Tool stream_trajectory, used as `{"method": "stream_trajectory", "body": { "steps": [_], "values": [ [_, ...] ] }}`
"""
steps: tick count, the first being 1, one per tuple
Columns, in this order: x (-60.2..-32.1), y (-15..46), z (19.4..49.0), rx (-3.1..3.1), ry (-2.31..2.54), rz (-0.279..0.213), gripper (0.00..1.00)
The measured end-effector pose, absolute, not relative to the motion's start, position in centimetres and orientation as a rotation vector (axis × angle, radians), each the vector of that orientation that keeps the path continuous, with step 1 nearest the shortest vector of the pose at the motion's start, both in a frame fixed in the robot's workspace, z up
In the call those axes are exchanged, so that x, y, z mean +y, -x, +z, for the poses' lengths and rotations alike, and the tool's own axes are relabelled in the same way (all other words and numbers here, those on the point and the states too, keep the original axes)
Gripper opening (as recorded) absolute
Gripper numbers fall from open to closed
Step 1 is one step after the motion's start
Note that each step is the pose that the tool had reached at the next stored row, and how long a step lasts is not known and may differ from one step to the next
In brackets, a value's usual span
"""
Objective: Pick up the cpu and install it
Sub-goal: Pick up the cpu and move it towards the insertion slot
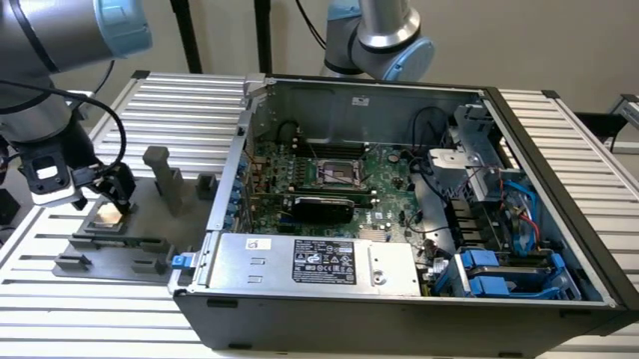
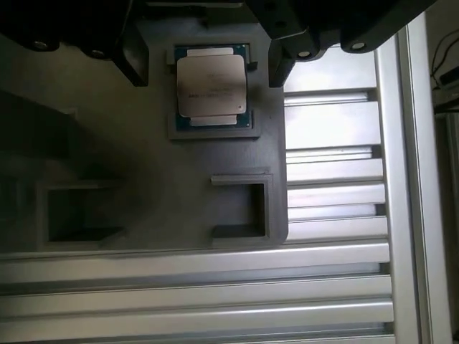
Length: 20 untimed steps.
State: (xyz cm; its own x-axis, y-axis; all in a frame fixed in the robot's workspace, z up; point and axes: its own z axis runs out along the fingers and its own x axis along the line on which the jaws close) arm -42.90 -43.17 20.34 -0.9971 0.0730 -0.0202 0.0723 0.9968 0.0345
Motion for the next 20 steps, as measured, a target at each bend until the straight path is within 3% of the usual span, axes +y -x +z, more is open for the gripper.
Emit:
{"method": "stream_trajectory", "body": {
  "steps": [20],
  "values": [
    [-42.8, 42.7, 18.2, 3.118, -0.115, 0.052, 0.77]
  ]
}}
